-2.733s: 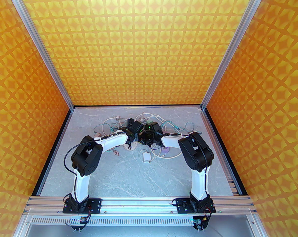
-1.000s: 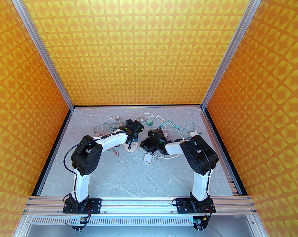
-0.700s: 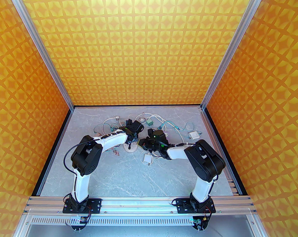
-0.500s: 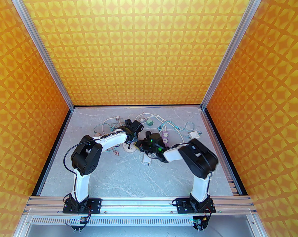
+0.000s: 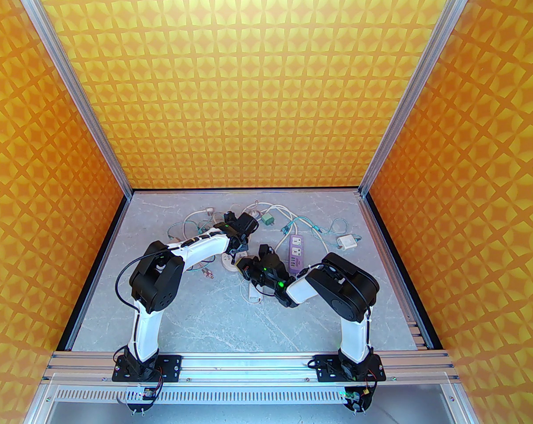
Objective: Pull the plug off the socket
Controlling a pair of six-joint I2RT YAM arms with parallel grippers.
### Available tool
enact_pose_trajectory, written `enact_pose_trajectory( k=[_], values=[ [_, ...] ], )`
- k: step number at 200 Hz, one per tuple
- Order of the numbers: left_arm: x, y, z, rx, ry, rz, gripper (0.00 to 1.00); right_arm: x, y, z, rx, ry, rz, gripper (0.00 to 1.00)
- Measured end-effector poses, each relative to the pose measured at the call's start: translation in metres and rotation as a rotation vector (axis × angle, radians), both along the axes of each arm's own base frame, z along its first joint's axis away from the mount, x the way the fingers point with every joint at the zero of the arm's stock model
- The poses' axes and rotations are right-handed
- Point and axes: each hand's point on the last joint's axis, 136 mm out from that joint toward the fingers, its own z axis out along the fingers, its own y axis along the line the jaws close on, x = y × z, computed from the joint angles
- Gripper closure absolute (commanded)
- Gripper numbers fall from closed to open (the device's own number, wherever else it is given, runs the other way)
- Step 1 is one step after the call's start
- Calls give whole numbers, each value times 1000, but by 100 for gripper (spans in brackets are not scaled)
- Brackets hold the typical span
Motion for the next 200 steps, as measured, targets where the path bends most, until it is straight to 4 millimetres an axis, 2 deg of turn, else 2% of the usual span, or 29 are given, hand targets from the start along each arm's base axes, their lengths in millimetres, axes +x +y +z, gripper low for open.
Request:
enact_pose_trajectory(
  k=[43,111,155,200],
  values=[
    [-2,2,-1,9,9,0,64,16,11,-7,2,19,-19,100],
    [2,-3,-2,73,28,-27,63,18,12,-12,-64,64,-18,100],
    [2,-7,3,152,-25,-43,64,19,13,-13,-68,71,-18,100],
    [-7,8,5,62,-90,28,64,17,16,-13,-68,66,-9,100]
  ],
)
